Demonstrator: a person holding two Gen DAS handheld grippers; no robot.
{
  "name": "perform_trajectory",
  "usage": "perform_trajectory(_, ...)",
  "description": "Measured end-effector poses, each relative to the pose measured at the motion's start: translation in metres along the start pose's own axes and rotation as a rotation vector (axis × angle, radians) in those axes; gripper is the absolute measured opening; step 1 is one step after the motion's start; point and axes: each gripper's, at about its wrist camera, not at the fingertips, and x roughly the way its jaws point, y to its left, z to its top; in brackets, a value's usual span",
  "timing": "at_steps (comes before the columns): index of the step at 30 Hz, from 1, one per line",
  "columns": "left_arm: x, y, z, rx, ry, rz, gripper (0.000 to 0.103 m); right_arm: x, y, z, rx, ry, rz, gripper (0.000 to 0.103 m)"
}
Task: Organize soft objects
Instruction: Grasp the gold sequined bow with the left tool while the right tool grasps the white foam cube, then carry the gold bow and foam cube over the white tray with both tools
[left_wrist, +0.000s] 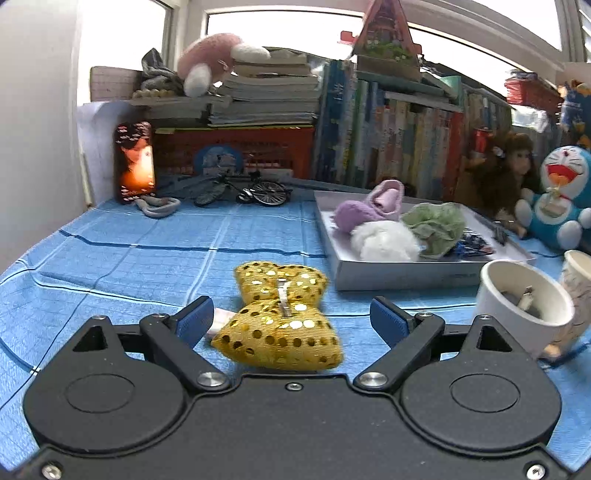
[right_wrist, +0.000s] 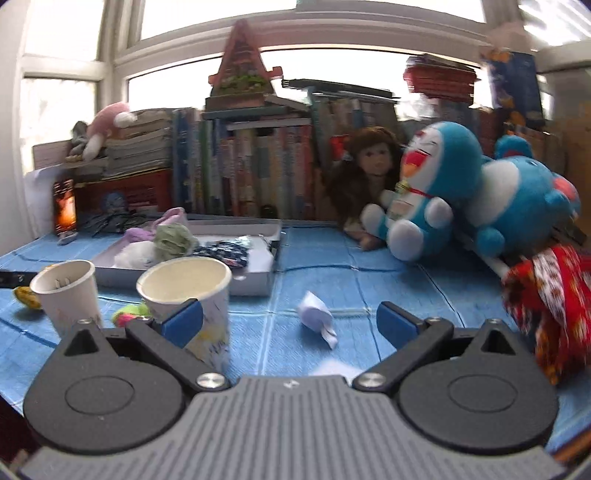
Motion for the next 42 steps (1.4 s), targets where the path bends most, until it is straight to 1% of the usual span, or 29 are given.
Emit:
perform_trajectory(2, 0.005, -0.001, -0.006, -0.012, 0.0, 0.027, 0.091, -0.001, -0.002, -0.013, 0.032, -0.024, -0.031, 0.103)
perform_trajectory(4, 0.011, 0.001, -0.01, -0.045, 0.01, 0.035, 0.091, -0.002, -0.002, -0.026, 0.054, -0.043, -0.067, 0.103)
perform_trajectory(7, 0.016, 0.004, -0.014, -0.08, 0.02, 0.035, 0.091, -0.001, 0.0, -0.041, 0.033, -0.048, -0.138, 0.103)
perform_trajectory(10, 0.019, 0.006, -0.015, -0.08, 0.021, 0.049, 0.091, 0.001, 0.0, -0.05, 0.015, -0.035, -0.189, 0.103)
perform_trajectory(14, 0.022, 0.004, -0.017, -0.068, 0.019, 0.058, 0.091, 0.0, -0.005, -0.057, 0.046, -0.035, -0.219, 0.103)
perform_trajectory(17, 0.024, 0.0, -0.018, -0.057, 0.023, 0.064, 0.089, 0.0, -0.006, -0.061, 0.068, -0.035, -0.225, 0.103)
perform_trajectory(20, 0.027, -0.002, -0.017, -0.057, 0.03, 0.053, 0.086, -0.001, -0.003, -0.063, 0.073, -0.047, -0.231, 0.102)
perform_trajectory(23, 0.029, -0.002, -0.015, -0.059, 0.035, 0.049, 0.083, -0.002, 0.0, -0.064, 0.094, -0.061, -0.233, 0.092)
perform_trajectory(24, 0.03, -0.002, -0.015, -0.063, 0.036, 0.049, 0.081, -0.001, 0.001, -0.064, 0.103, -0.061, -0.231, 0.088)
perform_trajectory(25, 0.031, -0.002, -0.014, -0.067, 0.037, 0.049, 0.076, -0.001, 0.001, -0.063, 0.111, -0.06, -0.229, 0.086)
perform_trajectory(26, 0.031, -0.001, -0.014, -0.07, 0.039, 0.047, 0.073, 0.0, 0.002, -0.063, 0.117, -0.059, -0.23, 0.08)
perform_trajectory(27, 0.032, -0.001, -0.015, -0.074, 0.042, 0.046, 0.07, 0.0, 0.003, -0.063, 0.12, -0.055, -0.232, 0.077)
perform_trajectory(28, 0.032, -0.001, -0.015, -0.077, 0.041, 0.047, 0.068, 0.001, 0.003, -0.062, 0.12, -0.051, -0.233, 0.073)
perform_trajectory(29, 0.031, -0.001, -0.015, -0.077, 0.04, 0.046, 0.066, 0.002, 0.003, -0.061, 0.119, -0.05, -0.231, 0.072)
perform_trajectory(31, 0.029, -0.001, -0.014, -0.066, 0.038, 0.044, 0.059, 0.002, 0.004, -0.058, 0.115, -0.046, -0.222, 0.071)
perform_trajectory(34, 0.026, -0.003, -0.011, -0.055, 0.028, 0.043, 0.055, 0.002, 0.005, -0.054, 0.106, -0.05, -0.206, 0.07)
perform_trajectory(38, 0.019, -0.002, -0.005, -0.062, 0.012, 0.031, 0.051, -0.001, 0.005, -0.044, 0.097, -0.072, -0.19, 0.07)
perform_trajectory(42, 0.014, -0.002, 0.005, -0.061, -0.012, 0.03, 0.047, -0.003, -0.006, -0.027, 0.129, -0.097, -0.165, 0.07)
